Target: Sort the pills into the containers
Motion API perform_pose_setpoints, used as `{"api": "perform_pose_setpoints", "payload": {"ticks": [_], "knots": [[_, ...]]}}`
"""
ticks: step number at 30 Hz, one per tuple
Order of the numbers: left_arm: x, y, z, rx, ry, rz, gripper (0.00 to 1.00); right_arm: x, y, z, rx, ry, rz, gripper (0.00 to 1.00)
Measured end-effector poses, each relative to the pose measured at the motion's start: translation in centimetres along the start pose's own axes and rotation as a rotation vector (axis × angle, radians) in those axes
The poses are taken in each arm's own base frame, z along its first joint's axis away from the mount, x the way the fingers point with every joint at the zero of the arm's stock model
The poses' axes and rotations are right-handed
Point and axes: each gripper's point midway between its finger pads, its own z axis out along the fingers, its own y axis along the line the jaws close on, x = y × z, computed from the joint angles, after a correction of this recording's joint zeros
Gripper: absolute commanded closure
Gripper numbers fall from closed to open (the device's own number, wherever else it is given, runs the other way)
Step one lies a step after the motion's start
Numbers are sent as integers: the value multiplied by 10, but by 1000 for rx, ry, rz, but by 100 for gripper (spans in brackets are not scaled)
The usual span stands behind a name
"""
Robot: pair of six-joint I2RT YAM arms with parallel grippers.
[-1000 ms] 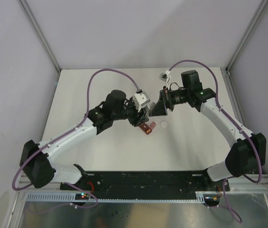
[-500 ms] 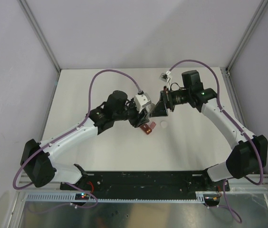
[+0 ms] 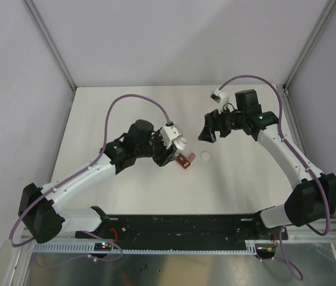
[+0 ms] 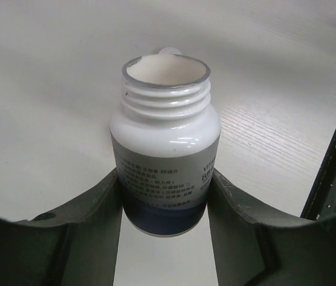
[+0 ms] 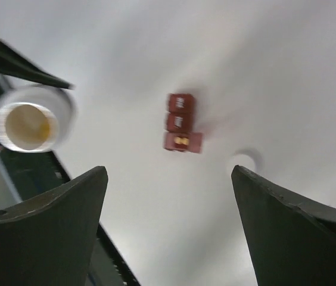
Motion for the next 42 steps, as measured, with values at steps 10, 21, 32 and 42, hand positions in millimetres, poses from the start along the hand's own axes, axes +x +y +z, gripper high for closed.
{"api": "perform_pose_setpoints", "payload": {"ticks": [10, 21, 32, 42], "knots": [[13, -1, -13, -13, 23, 15, 100, 71, -69, 34, 286, 243, -4, 10], [16, 1, -21, -30, 28, 29, 100, 136, -105, 65, 412, 484, -23, 13], [19, 0, -21, -28, 38, 26, 100, 156, -110, 81, 424, 547, -41, 17], [19, 0, -21, -29, 38, 25, 100, 163, -106, 91, 408, 565, -56, 22]]}}
